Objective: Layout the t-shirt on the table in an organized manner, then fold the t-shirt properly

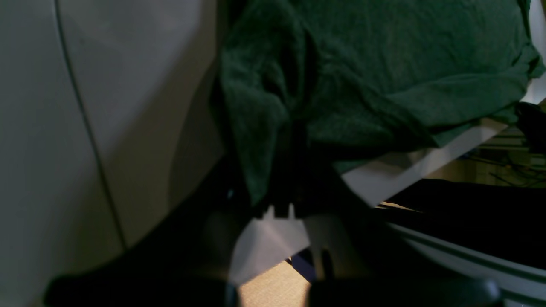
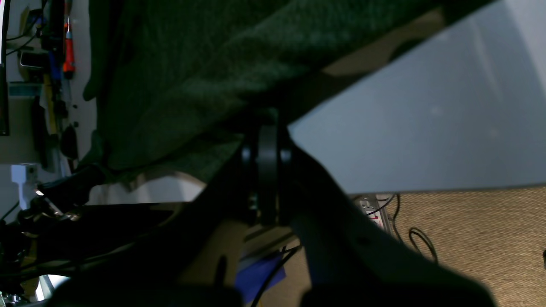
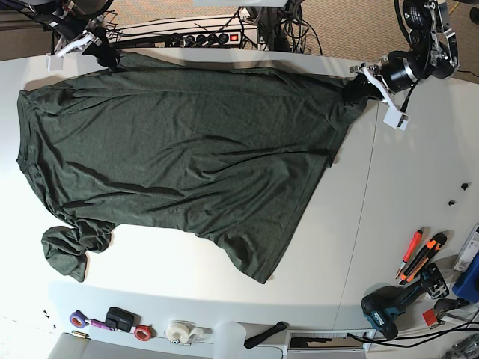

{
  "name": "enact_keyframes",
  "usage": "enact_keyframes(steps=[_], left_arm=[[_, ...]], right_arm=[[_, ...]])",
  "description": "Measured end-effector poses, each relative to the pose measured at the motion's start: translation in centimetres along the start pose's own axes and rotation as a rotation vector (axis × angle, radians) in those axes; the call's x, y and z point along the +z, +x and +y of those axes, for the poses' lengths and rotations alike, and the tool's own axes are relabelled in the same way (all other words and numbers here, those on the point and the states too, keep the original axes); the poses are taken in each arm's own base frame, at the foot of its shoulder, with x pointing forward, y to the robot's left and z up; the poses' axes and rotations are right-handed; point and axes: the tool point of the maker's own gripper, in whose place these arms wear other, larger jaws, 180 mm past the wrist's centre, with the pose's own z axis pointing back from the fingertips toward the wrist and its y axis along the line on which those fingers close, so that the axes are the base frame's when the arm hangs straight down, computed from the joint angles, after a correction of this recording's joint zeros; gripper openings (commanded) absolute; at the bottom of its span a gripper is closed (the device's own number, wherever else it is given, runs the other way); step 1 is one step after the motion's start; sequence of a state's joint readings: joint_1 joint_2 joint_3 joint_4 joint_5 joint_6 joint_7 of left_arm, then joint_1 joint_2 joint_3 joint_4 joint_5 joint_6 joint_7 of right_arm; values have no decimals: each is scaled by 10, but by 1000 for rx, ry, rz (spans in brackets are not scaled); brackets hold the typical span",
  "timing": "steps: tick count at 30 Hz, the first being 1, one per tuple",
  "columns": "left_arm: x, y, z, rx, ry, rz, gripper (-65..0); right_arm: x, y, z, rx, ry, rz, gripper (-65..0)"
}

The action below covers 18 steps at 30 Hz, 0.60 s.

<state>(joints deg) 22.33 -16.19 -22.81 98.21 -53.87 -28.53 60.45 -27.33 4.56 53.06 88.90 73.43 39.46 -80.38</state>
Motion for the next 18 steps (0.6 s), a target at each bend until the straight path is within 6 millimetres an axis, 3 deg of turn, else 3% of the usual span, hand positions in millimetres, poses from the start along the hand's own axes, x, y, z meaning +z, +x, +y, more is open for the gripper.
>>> enact_keyframes(steps=[5,13,18], left_arm=[[0,2,-5,-27,-30,-10,-650],[6,17,-35,-65,-197,-85,-650],[11,25,-53,-86,-286,-128,-650]], right_arm=[[0,4,5,-6,27,-23,-650],[3,19,24,-29,134,-106,-650],[3,21,25,-13,128,-103,-650]])
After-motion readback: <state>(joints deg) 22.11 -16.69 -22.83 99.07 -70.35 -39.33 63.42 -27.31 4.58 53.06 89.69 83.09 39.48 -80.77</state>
